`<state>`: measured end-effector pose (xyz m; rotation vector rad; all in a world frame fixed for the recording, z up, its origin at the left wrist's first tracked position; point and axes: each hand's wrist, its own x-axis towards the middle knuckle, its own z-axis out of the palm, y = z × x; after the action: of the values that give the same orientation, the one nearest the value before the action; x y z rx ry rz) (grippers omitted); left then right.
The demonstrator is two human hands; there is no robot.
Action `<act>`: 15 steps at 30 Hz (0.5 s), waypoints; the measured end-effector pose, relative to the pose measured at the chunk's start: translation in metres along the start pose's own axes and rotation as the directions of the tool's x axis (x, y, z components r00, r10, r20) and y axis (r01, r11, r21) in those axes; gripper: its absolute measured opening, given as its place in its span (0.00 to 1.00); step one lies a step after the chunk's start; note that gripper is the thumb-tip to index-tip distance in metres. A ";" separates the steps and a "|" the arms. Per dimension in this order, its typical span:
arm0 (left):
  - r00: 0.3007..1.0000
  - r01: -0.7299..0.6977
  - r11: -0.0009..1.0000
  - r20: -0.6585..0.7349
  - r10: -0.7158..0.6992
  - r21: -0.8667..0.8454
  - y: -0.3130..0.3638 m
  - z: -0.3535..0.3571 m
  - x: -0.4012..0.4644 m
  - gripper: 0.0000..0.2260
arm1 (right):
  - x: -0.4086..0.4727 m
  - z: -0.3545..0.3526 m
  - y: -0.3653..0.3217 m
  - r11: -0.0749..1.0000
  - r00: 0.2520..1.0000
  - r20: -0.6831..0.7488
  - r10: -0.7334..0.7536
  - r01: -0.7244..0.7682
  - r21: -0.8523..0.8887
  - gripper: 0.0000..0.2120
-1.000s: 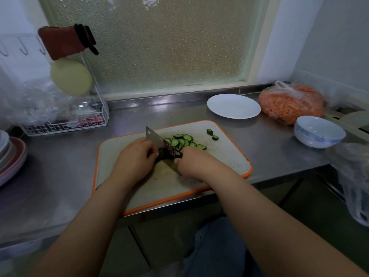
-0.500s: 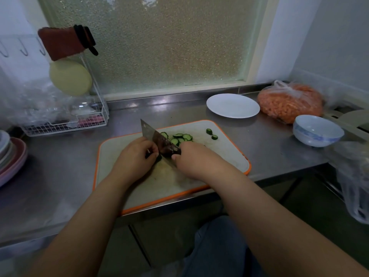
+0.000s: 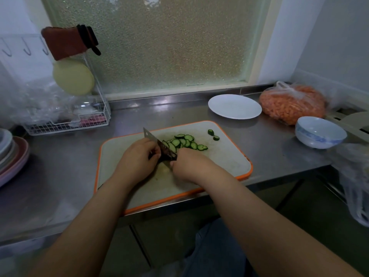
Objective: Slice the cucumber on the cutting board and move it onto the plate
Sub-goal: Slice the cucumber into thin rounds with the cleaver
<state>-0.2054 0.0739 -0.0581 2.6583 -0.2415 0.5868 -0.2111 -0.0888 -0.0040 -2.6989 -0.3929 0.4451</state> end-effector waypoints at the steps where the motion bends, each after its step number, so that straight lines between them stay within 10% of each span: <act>1: 1.000 0.005 1.000 -0.009 -0.005 0.001 0.000 0.000 0.000 0.04 | 0.000 0.000 0.001 1.000 1.000 0.000 0.004 -0.004 0.009 0.14; 15: 1.000 0.025 1.000 -0.017 -0.025 0.004 -0.003 0.002 -0.002 0.03 | -0.012 -0.017 0.004 0.997 0.998 -0.041 -0.055 0.057 0.043 0.16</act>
<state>-0.2054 0.0758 -0.0621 2.6548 -0.2025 0.6029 -0.2155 -0.1021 0.0123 -2.6426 -0.4411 0.3795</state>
